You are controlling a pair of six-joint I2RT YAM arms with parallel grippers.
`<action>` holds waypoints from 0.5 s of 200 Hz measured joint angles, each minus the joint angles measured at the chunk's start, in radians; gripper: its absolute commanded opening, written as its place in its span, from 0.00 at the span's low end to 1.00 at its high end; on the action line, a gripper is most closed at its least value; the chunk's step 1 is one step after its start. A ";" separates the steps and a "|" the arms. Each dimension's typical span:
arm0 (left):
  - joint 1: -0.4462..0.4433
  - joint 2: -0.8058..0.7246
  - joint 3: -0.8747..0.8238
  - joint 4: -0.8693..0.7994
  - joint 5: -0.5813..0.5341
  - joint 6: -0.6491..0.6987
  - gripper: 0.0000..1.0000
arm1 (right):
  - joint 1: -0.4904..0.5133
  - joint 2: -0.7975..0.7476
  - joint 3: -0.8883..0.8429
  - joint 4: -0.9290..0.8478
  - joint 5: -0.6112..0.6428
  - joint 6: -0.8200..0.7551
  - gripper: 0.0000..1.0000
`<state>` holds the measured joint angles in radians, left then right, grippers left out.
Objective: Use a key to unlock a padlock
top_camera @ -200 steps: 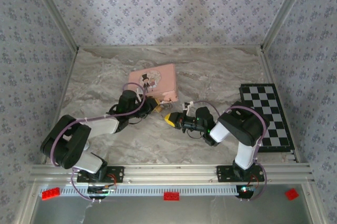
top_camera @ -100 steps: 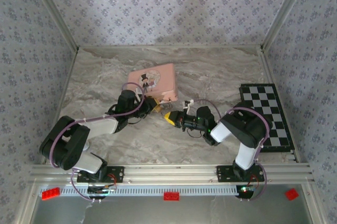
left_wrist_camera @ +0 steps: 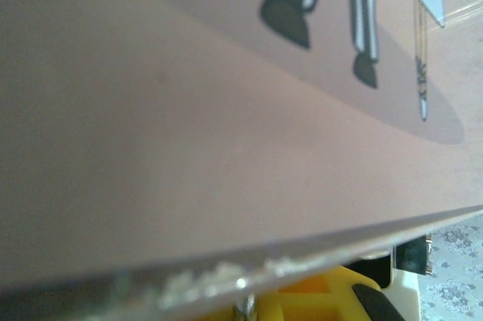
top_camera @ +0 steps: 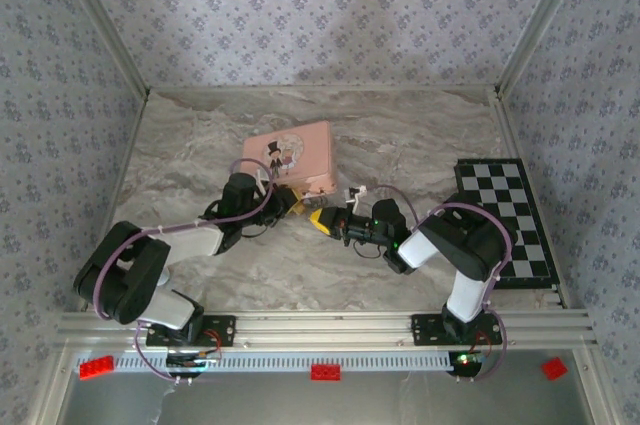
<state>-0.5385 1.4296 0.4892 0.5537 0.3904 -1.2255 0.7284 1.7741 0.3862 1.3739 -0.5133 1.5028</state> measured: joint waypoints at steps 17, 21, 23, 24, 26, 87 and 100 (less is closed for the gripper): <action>0.000 -0.013 -0.008 0.003 0.004 -0.007 0.00 | 0.000 0.001 0.000 0.000 0.000 0.000 0.00; 0.000 -0.015 -0.008 0.003 0.006 -0.007 0.00 | 0.000 0.001 0.000 0.000 0.000 0.000 0.00; 0.000 -0.017 -0.008 0.002 0.006 -0.008 0.00 | 0.000 0.000 0.000 0.000 0.000 0.000 0.00; 0.000 -0.018 -0.008 0.002 0.006 -0.008 0.00 | 0.000 0.001 0.000 0.000 0.000 0.000 0.00; 0.000 -0.019 -0.009 0.002 0.006 -0.008 0.00 | 0.000 0.001 0.000 0.000 0.000 0.000 0.00; 0.002 -0.029 -0.016 0.004 0.008 -0.025 0.00 | 0.000 0.014 0.001 0.011 -0.010 0.000 0.00; 0.003 -0.031 -0.021 0.005 0.008 -0.025 0.00 | 0.000 0.014 0.002 0.012 -0.016 0.000 0.00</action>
<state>-0.5354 1.3987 0.4679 0.5583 0.3985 -1.2503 0.7288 1.7878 0.3882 1.3857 -0.5289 1.5028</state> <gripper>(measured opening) 0.091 0.051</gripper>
